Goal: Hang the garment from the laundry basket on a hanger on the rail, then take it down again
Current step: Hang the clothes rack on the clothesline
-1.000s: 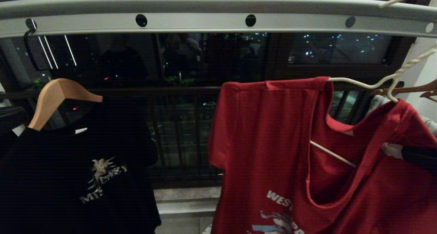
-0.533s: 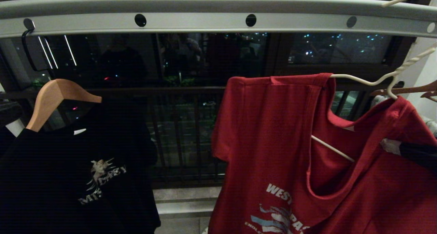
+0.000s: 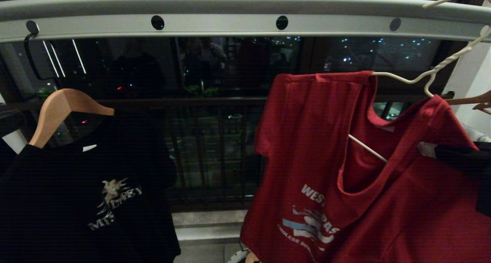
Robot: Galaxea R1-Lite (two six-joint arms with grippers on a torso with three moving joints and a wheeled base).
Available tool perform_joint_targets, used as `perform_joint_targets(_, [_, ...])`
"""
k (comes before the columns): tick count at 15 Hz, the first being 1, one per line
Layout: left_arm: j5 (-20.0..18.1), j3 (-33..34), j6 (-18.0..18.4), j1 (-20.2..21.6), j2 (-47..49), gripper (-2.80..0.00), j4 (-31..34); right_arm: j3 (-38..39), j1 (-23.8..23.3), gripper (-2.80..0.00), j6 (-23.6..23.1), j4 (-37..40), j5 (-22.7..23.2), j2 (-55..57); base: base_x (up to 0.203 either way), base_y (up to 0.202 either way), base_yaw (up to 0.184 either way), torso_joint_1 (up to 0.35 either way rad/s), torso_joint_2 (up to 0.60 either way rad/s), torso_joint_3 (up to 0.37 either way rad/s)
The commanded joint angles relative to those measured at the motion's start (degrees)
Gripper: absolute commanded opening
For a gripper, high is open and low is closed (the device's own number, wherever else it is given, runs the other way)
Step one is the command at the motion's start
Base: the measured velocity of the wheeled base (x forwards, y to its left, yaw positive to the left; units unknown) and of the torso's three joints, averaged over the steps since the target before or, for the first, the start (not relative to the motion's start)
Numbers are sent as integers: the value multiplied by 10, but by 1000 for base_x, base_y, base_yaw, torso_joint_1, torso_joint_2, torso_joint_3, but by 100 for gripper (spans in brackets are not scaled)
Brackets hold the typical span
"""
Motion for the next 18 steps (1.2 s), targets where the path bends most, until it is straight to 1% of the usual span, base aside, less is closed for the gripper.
perform_joint_targets(1, [0, 0, 0, 0, 0, -280, 0, -6, -5, -280, 4, -4, -16, 19, 0, 0, 0, 0, 0, 0])
perform_joint_targets(4, [0, 0, 1, 0, 0, -280, 0, -7, -28, -280, 13, -15, -20, 32, 0, 0, 0, 0, 0, 0])
perform_joint_targets(6, [0, 0, 1, -1, 1, -280, 0, -8, -38, -280, 29, -24, -21, 43, 0, 0, 0, 0, 0, 0])
perform_joint_targets(11, [0, 0, 0, -1, 1, -280, 0, -8, -69, -280, 36, -67, -18, 84, 0, 0, 0, 0, 0, 0])
perform_joint_targets(14, [0, 0, 0, 0, 0, -280, 0, -11, -85, -280, 60, -91, -16, 117, 0, 0, 0, 0, 0, 0])
perform_joint_targets(17, [0, 0, 0, -1, 1, -280, 0, -19, -98, -280, 66, -93, -15, 138, 0, 0, 0, 0, 0, 0])
perform_joint_targets(18, [0, 0, 0, 0, 1, -280, -1, -23, -104, -280, 72, -94, -6, 142, 0, 0, 0, 0, 0, 0])
